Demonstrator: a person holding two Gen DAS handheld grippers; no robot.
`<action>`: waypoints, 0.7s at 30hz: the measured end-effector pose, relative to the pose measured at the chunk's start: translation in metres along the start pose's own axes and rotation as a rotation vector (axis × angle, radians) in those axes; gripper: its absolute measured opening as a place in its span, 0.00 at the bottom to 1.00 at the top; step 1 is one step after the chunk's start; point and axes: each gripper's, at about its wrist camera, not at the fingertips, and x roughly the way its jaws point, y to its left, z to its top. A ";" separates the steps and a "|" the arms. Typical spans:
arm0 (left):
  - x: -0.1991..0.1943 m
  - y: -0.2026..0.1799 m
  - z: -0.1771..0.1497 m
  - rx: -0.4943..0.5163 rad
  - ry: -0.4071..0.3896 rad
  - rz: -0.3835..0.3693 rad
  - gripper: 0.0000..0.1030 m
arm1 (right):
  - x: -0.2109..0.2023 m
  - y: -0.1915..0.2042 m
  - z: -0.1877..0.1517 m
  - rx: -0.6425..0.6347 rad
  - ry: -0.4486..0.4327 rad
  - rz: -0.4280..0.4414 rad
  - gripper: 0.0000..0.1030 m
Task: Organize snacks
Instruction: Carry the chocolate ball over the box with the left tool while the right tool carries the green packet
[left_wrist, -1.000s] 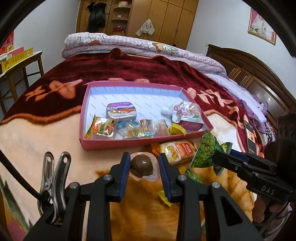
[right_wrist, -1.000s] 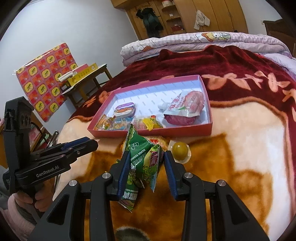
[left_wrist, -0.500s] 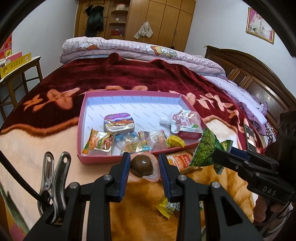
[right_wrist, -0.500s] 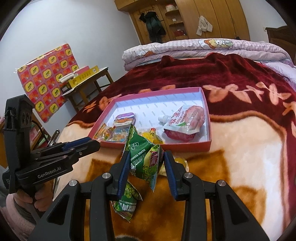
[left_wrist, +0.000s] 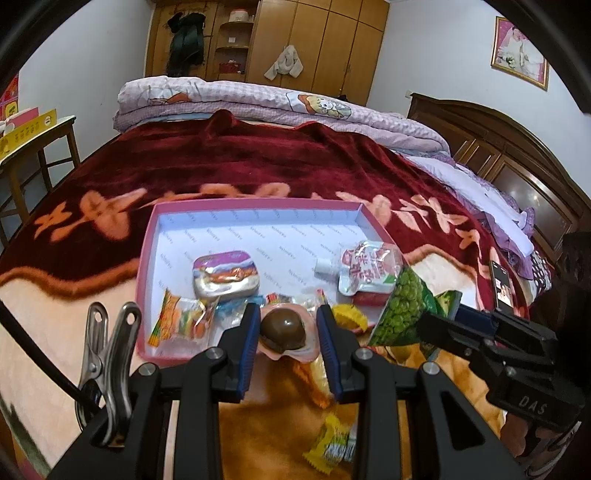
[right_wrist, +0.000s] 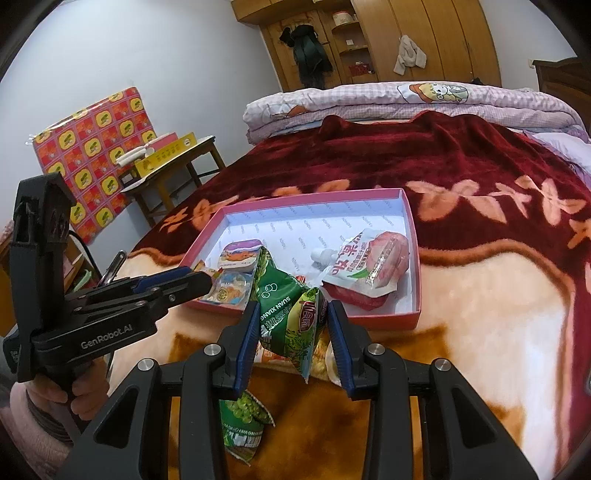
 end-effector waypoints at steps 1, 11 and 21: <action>0.004 -0.002 0.003 0.004 -0.001 -0.001 0.32 | 0.002 -0.001 0.001 0.001 0.000 0.000 0.37; 0.038 -0.011 0.025 0.020 -0.013 -0.011 0.32 | 0.012 -0.012 0.012 0.011 0.005 -0.005 0.37; 0.073 -0.007 0.034 0.007 0.008 0.009 0.32 | 0.021 -0.023 0.019 0.021 0.003 -0.013 0.37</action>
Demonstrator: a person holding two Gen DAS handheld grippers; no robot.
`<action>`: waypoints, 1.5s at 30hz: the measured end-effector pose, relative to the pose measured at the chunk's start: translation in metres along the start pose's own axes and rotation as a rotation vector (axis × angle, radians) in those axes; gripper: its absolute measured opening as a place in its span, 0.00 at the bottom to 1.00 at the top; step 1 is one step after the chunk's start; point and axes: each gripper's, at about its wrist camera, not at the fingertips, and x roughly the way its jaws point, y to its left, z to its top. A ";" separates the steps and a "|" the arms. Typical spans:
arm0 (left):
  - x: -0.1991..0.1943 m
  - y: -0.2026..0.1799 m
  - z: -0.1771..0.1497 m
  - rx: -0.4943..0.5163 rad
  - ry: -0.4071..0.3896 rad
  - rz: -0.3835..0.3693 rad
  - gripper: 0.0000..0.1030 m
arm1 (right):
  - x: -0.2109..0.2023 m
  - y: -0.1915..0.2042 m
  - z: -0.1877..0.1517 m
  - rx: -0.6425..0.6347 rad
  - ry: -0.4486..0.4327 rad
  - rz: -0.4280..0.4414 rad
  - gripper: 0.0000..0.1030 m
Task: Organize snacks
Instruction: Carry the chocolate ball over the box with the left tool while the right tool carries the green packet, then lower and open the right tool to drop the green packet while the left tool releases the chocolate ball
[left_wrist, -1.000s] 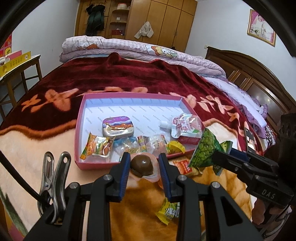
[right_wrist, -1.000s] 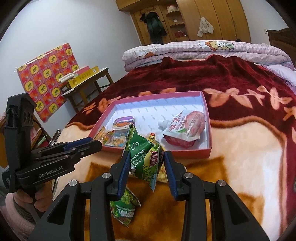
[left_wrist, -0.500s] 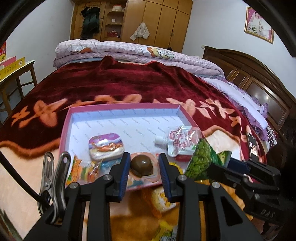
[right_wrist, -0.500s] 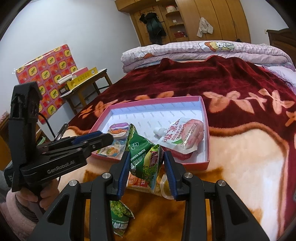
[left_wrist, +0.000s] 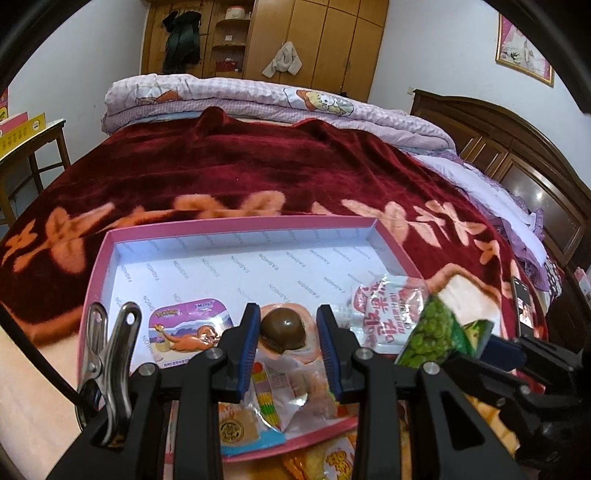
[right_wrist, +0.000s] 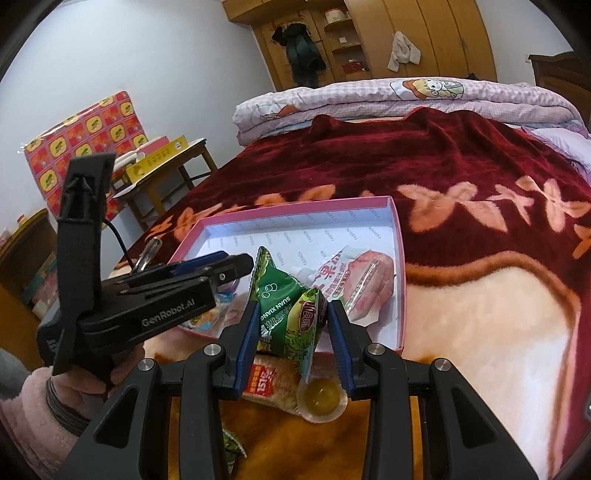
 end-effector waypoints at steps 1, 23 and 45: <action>0.002 0.000 0.000 0.001 0.004 0.002 0.32 | 0.001 -0.002 0.002 0.003 -0.002 -0.001 0.37; 0.029 0.000 -0.004 0.008 0.070 0.052 0.38 | 0.027 -0.018 0.028 0.020 -0.039 -0.085 0.37; 0.032 -0.002 -0.007 0.018 0.078 0.055 0.41 | 0.050 -0.029 0.042 0.053 -0.049 -0.113 0.37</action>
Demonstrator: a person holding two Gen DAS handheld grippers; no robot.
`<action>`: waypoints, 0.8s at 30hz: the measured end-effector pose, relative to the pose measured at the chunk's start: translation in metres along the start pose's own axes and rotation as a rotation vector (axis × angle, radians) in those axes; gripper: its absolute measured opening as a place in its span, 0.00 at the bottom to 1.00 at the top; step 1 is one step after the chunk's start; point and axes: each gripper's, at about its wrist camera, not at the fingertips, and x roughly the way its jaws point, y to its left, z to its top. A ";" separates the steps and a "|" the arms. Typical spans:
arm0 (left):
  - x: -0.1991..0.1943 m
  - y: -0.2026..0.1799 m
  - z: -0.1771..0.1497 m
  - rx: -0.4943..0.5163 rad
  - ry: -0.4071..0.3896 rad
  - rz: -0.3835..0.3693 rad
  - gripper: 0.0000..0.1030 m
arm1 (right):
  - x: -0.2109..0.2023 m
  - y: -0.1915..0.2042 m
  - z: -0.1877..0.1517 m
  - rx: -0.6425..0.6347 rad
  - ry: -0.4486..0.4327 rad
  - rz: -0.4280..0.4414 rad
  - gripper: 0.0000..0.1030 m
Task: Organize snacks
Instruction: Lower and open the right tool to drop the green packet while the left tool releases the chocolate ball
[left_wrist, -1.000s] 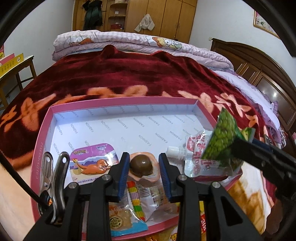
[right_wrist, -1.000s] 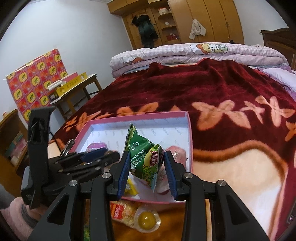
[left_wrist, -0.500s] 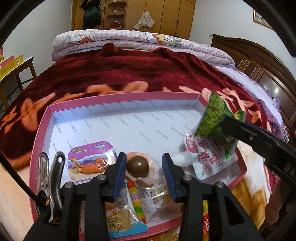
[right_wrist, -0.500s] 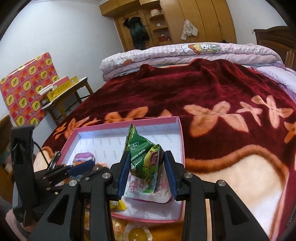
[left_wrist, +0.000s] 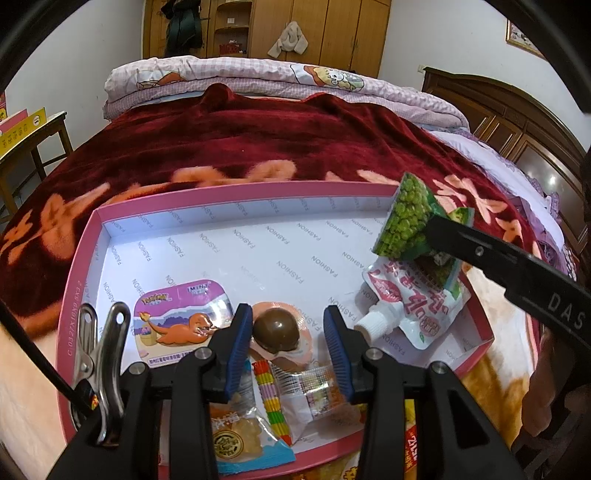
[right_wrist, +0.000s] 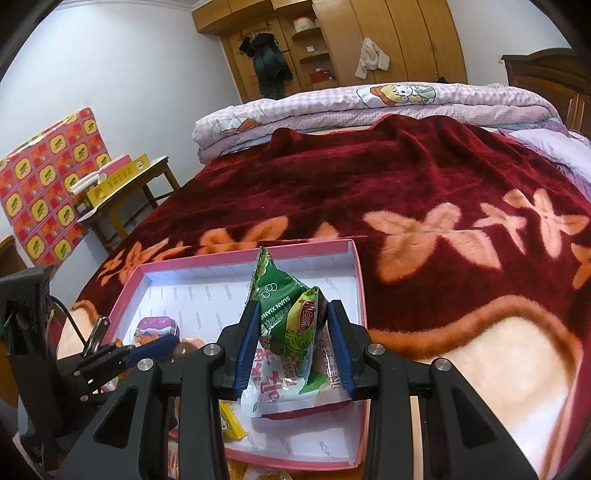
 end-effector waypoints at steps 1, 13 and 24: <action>0.000 0.000 0.000 0.000 0.000 0.000 0.41 | 0.001 0.001 0.000 -0.002 0.001 0.007 0.37; -0.002 0.003 -0.002 -0.014 -0.003 -0.009 0.41 | -0.007 0.012 0.001 -0.044 -0.032 0.020 0.61; -0.020 0.003 -0.002 -0.024 -0.016 -0.025 0.41 | -0.022 0.018 -0.008 -0.040 -0.027 0.050 0.61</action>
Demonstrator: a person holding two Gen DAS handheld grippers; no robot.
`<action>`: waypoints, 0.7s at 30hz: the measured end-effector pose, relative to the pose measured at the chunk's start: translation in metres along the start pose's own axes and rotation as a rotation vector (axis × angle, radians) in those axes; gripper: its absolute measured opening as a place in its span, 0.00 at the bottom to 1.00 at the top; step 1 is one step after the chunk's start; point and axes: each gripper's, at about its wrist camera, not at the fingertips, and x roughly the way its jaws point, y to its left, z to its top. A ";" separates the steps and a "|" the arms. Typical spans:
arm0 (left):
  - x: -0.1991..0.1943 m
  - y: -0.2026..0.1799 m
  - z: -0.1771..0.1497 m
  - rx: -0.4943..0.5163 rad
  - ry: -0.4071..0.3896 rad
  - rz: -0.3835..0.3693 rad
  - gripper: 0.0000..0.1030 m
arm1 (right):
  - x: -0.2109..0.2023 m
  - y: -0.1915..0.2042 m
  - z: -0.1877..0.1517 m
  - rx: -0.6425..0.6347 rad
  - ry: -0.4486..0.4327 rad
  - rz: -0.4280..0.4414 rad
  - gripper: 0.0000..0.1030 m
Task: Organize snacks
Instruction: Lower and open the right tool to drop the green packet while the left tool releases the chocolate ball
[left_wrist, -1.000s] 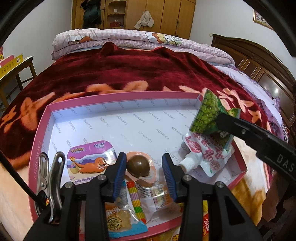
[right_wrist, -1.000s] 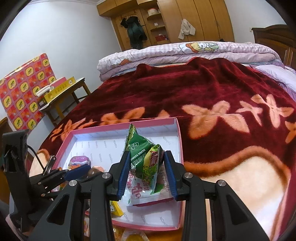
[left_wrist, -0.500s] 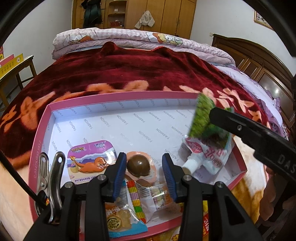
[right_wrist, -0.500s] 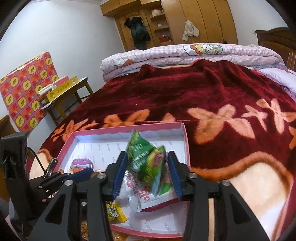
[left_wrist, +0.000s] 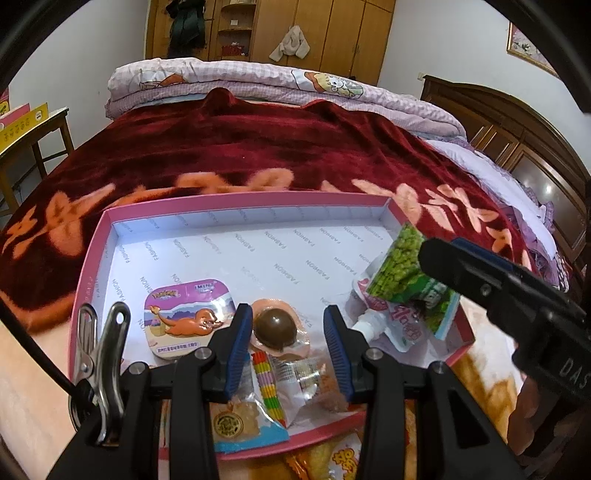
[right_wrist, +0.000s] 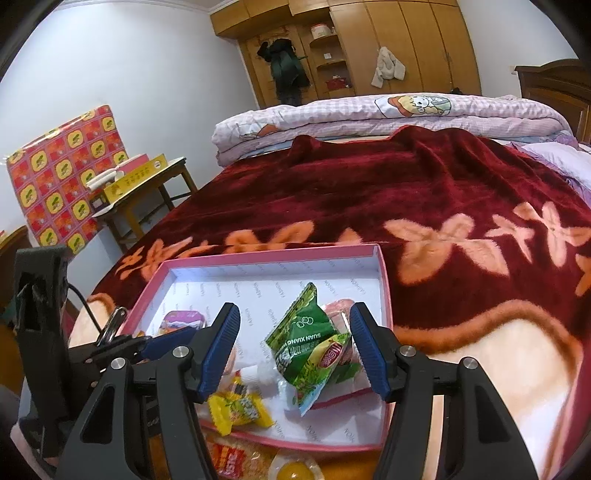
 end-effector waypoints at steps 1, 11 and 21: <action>-0.002 0.000 0.000 0.001 -0.002 -0.001 0.41 | -0.002 0.000 -0.001 0.000 -0.001 0.002 0.61; -0.026 -0.001 -0.004 0.004 -0.018 0.000 0.41 | -0.019 0.004 -0.007 0.019 -0.003 0.029 0.61; -0.043 0.001 -0.013 0.000 -0.021 0.009 0.41 | -0.033 0.012 -0.019 0.010 0.011 0.030 0.61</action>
